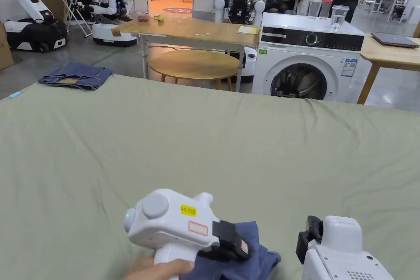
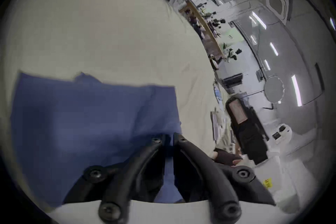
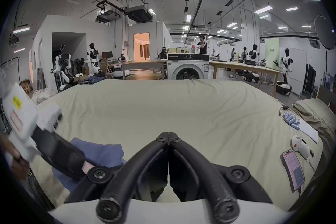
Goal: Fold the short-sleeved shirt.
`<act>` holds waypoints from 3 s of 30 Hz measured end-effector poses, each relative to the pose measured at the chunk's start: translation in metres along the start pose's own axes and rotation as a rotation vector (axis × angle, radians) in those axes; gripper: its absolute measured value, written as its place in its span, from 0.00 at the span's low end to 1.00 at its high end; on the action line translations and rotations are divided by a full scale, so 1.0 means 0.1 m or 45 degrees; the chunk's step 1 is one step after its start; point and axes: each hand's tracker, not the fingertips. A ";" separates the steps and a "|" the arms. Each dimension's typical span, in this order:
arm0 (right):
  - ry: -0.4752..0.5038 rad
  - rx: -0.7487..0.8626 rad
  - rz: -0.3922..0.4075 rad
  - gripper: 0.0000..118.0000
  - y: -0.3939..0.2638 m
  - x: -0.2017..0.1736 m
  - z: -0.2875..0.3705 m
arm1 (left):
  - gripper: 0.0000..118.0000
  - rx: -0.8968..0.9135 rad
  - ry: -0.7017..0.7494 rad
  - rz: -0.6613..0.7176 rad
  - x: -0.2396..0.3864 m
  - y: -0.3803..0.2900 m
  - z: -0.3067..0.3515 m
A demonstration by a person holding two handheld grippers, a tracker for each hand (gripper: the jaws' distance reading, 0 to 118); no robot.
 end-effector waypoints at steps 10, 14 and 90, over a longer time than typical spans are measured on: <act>-0.020 -0.017 0.004 0.00 -0.03 0.07 -0.01 | 0.00 -0.034 0.114 -0.042 -0.17 -0.22 -0.51; -0.027 -0.010 0.003 0.00 -0.02 0.08 -0.01 | 0.00 -0.036 0.171 -0.096 -0.04 -0.23 -0.50; 0.207 -0.537 0.168 0.00 -0.60 -0.68 -0.43 | 0.62 0.096 -0.036 0.023 -1.17 0.05 1.33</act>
